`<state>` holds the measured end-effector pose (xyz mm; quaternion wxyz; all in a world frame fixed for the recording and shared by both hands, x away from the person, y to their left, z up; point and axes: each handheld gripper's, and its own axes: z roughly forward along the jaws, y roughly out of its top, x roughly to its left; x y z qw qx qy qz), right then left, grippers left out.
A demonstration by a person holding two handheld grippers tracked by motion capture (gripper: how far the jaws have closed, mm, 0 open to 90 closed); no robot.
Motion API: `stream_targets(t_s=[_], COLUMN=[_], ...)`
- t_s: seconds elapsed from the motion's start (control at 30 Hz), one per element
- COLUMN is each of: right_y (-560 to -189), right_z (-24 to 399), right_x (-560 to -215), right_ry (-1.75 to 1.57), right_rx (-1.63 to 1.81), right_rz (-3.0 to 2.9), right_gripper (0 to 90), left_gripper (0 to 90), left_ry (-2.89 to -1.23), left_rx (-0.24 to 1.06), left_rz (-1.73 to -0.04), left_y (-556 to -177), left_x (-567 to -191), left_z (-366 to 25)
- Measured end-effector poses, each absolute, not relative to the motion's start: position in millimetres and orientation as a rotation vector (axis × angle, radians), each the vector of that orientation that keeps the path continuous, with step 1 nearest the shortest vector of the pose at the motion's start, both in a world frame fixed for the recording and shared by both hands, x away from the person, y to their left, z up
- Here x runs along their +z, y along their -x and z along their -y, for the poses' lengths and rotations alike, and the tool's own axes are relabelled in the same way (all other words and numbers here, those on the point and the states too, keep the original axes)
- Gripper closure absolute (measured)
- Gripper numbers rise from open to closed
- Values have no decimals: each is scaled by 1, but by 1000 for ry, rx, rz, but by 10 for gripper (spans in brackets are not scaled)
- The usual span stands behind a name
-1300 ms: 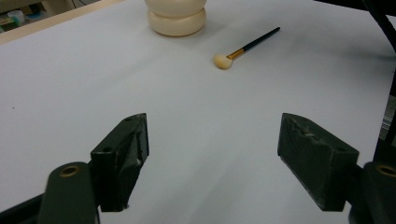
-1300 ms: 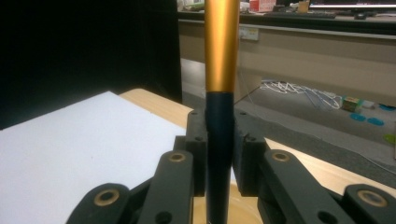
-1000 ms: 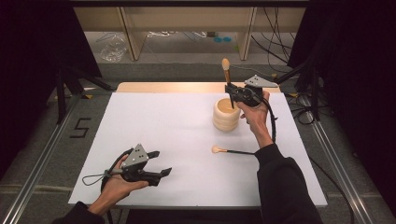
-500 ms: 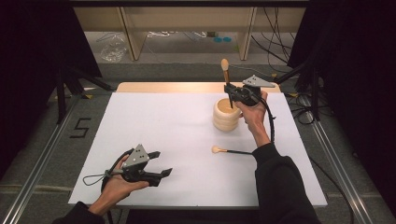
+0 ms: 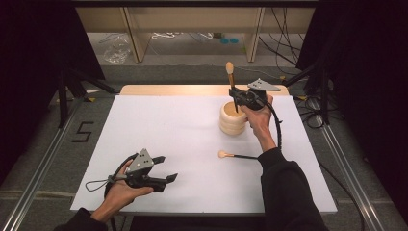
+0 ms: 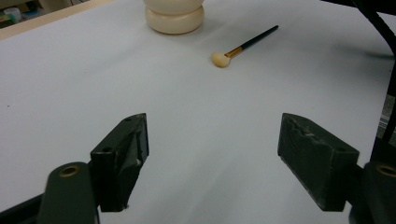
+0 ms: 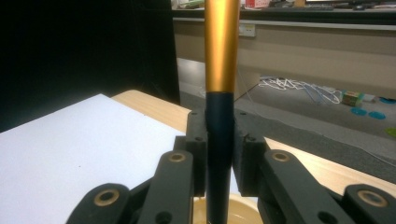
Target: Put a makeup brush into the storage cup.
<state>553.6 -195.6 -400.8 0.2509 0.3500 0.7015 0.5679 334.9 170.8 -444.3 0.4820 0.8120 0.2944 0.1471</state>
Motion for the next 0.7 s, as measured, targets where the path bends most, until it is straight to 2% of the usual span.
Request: stream_targets(t_s=[0.7], right_y=[-552], right_z=[193], right_x=[-409], right_ry=[-959], right_rx=[1528], right_rz=[-1942], right_gripper=[795], left_gripper=[249], left_ry=[-1983], left_rx=[360], left_rz=[-711], left_y=[-335], left_x=[-444], left_z=[-171])
